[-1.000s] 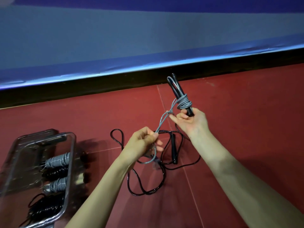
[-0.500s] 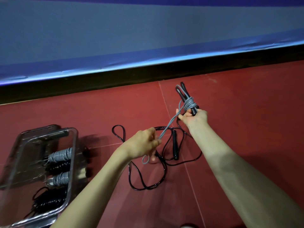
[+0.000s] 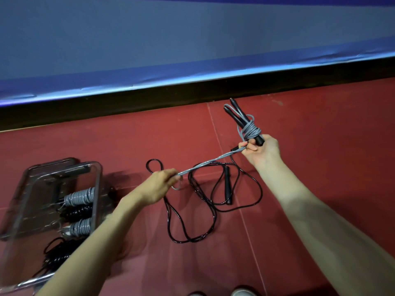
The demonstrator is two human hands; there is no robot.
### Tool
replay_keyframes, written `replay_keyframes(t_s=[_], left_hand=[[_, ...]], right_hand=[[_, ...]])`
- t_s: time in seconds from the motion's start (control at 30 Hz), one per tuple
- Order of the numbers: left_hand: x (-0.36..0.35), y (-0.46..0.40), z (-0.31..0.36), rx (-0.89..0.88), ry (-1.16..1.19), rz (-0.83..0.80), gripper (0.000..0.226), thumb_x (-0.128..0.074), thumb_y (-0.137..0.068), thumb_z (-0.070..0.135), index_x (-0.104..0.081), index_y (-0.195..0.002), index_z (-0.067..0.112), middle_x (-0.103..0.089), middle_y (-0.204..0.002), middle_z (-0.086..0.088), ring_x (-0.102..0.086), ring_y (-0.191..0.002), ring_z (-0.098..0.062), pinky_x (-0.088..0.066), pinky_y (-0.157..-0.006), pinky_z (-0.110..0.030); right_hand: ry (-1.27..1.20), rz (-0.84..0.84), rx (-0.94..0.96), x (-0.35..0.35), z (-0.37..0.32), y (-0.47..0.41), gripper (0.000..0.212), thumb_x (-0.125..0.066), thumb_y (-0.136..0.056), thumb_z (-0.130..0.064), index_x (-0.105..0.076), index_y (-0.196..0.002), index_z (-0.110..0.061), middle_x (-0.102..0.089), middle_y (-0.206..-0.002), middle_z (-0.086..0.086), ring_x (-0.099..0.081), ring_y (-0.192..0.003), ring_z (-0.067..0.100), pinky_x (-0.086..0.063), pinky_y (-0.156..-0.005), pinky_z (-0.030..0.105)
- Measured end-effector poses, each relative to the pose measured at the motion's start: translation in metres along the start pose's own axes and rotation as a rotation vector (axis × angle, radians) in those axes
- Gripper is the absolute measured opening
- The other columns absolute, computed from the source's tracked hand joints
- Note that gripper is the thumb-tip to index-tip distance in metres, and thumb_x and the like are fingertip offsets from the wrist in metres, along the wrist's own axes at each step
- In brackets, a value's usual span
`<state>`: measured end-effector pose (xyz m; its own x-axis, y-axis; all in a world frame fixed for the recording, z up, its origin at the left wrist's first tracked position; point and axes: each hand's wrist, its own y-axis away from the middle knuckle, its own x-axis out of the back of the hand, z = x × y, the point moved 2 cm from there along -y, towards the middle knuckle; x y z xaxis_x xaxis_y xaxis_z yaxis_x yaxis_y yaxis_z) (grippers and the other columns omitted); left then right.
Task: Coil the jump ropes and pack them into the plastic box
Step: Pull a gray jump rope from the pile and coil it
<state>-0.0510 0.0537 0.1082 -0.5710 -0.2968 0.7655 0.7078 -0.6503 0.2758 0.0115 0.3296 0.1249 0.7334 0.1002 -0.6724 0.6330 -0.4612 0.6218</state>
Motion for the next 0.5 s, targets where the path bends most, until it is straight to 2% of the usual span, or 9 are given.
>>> replay_keyframes(t_s=[0.07, 0.13, 0.3, 0.4, 0.5], left_hand=[[0.004, -0.005, -0.001, 0.016, -0.011, 0.000, 0.028, -0.040, -0.103, 0.020, -0.060, -0.119, 0.007, -0.064, -0.115, -0.008, -0.057, -0.107, -0.026, -0.040, -0.093, -0.030], [0.002, -0.010, -0.002, 0.019, -0.104, -0.051, 0.031, -0.038, -0.102, 0.014, -0.058, -0.124, 0.010, -0.060, -0.122, -0.006, -0.053, -0.115, -0.026, -0.038, -0.099, -0.033], [-0.007, -0.020, -0.016, 0.146, -0.205, -0.079, 0.028, -0.039, -0.098, 0.017, -0.066, -0.102, 0.014, -0.066, -0.096, -0.015, -0.058, -0.094, -0.036, -0.045, -0.084, -0.037], [-0.015, -0.015, -0.029, 0.173, -0.245, -0.075, 0.026, -0.040, -0.100, 0.028, -0.062, -0.097, 0.014, -0.064, -0.087, -0.011, -0.057, -0.089, -0.036, -0.044, -0.084, -0.038], [-0.016, -0.008, -0.038, 0.153, -0.115, 0.015, 0.026, -0.050, -0.098, 0.031, -0.052, -0.079, 0.014, -0.054, -0.066, -0.003, -0.050, -0.067, -0.028, -0.038, -0.064, -0.034]], right_hand=[[0.024, 0.000, 0.007, -0.001, 0.001, 0.000, 0.030, -0.024, -0.090, -0.005, -0.038, -0.065, -0.012, -0.032, -0.050, 0.004, -0.016, -0.032, 0.011, -0.033, -0.055, 0.025], [0.046, 0.007, 0.014, 0.001, 0.000, -0.001, 0.030, -0.025, -0.091, -0.006, -0.039, -0.066, -0.012, -0.032, -0.049, 0.003, -0.016, -0.032, 0.011, -0.033, -0.054, 0.025], [0.135, -0.002, 0.055, 0.008, -0.003, -0.001, 0.030, -0.028, -0.094, -0.007, -0.041, -0.067, -0.010, -0.033, -0.047, 0.003, -0.017, -0.032, 0.010, -0.032, -0.051, 0.025], [0.179, -0.003, 0.081, 0.011, -0.008, -0.003, 0.029, -0.030, -0.093, -0.006, -0.040, -0.067, -0.012, -0.034, -0.048, 0.002, -0.018, -0.033, 0.010, -0.031, -0.047, 0.022], [0.237, -0.002, 0.082, 0.014, -0.004, -0.005, 0.028, -0.030, -0.093, -0.005, -0.040, -0.068, -0.013, -0.035, -0.052, 0.002, -0.019, -0.033, 0.009, -0.029, -0.041, 0.018]])
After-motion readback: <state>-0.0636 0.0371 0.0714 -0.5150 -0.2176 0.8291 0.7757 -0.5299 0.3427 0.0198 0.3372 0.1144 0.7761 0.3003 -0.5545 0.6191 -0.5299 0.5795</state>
